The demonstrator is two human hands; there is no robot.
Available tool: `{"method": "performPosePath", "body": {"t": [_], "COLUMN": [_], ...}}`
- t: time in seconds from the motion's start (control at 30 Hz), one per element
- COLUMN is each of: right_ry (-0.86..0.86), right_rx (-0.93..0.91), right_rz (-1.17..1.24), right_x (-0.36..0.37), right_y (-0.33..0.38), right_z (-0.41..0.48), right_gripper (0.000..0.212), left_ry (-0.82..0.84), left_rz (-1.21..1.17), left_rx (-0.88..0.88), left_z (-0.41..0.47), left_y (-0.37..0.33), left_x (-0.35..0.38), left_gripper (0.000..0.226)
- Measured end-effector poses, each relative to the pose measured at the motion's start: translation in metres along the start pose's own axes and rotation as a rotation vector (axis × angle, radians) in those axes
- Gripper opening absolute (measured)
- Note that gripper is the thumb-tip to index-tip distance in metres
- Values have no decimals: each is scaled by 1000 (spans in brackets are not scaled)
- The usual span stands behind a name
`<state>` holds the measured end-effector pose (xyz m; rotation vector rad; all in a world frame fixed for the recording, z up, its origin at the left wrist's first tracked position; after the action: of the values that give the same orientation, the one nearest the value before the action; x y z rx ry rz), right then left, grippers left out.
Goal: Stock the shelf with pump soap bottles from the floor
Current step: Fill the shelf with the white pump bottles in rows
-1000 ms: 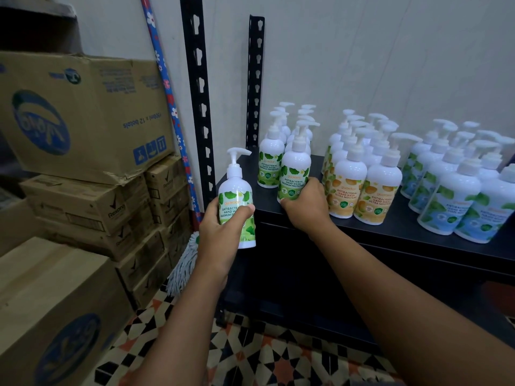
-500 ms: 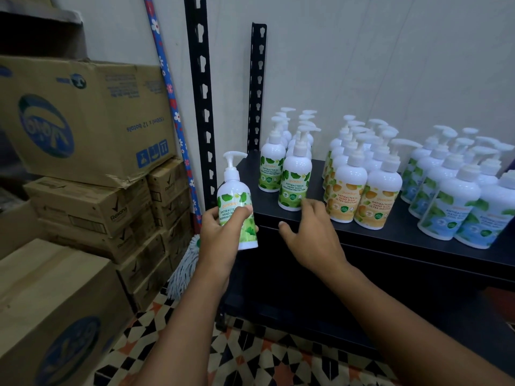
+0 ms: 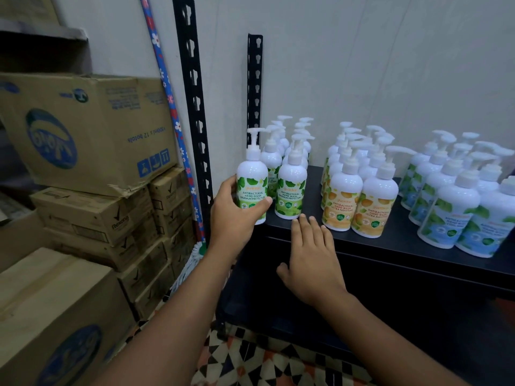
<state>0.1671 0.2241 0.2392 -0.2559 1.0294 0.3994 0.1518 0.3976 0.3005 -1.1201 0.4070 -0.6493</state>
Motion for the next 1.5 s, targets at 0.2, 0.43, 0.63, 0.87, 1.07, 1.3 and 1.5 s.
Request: {"method": "performPosePath", "body": {"t": [0.2,0.43,0.63,0.87,1.07,1.3,1.5], "right_ry": [-130,-154,-135,-154,-158,-110,8], "right_rx": [61,88,97,102,103,105,103], "right_rz": [68,161,178,195,198,218,221], "right_x": [-2,-6,-7,-7,-6,-9,-12], "right_y": [-4,-3,-4,-3,-3,-3,-4], "right_z": [2,3,2,1,1,1,1], "right_gripper": [77,75,76,77,79,81,84], "left_ry": [14,75,62,62,75,138,160], "left_rz": [68,128,199,241,300,362,316], "left_rx": [42,81,89,68,62,52,2], "left_z": [1,3,9,19,22,23,3], "left_y": [9,13,26,27,27,24,13], "left_x": [15,19,20,34,39,42,32], "left_gripper": [63,66,59,60,60,63,80]}}
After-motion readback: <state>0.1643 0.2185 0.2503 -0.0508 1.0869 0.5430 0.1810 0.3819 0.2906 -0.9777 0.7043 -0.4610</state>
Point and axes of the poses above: each hand's wrist, its own z-axis towards the middle knuckle, its own x-axis out of the palm, y = z × x, the point moved 10 cm from there along z, towards the middle knuckle, and after that the axes turned 14 degrees about -y, right-handed, at the moved point
